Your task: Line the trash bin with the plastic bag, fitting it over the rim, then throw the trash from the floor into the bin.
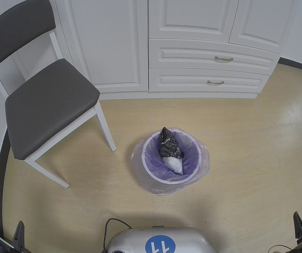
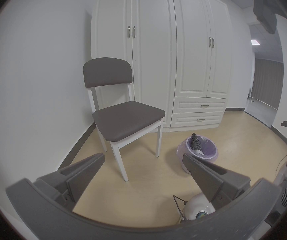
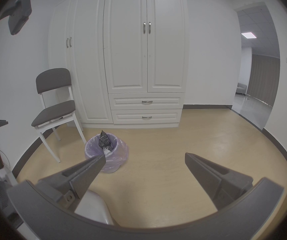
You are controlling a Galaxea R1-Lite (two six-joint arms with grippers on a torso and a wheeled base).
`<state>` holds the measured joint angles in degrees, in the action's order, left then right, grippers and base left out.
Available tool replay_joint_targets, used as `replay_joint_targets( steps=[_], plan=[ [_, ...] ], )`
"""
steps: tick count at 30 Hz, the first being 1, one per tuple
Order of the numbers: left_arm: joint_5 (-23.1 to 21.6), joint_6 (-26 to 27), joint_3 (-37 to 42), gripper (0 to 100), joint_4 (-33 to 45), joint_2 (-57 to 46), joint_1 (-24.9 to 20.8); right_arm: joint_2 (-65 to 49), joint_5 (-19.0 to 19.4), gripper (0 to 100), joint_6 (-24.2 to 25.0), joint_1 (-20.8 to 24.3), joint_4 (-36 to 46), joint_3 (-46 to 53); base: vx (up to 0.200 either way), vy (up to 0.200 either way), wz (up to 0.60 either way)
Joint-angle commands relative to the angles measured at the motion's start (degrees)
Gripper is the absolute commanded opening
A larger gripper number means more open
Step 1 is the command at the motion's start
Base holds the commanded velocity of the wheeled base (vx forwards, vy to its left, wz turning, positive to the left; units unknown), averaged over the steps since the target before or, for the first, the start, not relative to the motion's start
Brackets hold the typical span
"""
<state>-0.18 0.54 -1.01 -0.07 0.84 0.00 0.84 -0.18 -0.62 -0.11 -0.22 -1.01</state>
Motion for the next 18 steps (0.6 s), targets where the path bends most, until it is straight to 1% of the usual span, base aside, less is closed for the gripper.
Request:
replay_joint_targets(
  steps=[1, 3, 6, 10, 18],
  plan=[
    [0.01, -0.1, 1.01, 100, -0.01, -0.75, 0.0, -0.84, -0.26, 100, 1.06, 0.02, -0.04, 1.01, 0.0, 0.0, 0.0],
    [0.01, -0.27, 0.92, 100, -0.01, -0.67, 0.0, -0.84, -0.34, 100, 1.68, 0.11, -0.22, 1.01, 0.0, 0.0, 0.0],
    [0.01, -0.54, 0.92, 100, -0.1, -0.67, 0.0, -0.84, -0.34, 100, 1.68, 0.11, -0.13, 1.01, 0.0, 0.0, 0.0],
    [-0.08, 0.43, 1.01, 100, -0.1, -0.75, 0.0, -0.84, -0.43, 100, 1.59, 0.11, -0.13, 1.01, 0.0, 0.0, 0.0],
    [0.01, -0.1, 1.01, 100, -0.01, -0.67, 0.0, -0.84, -0.43, 100, 1.59, 0.11, -0.13, 1.01, 0.0, 0.0, 0.0]
  ],
)
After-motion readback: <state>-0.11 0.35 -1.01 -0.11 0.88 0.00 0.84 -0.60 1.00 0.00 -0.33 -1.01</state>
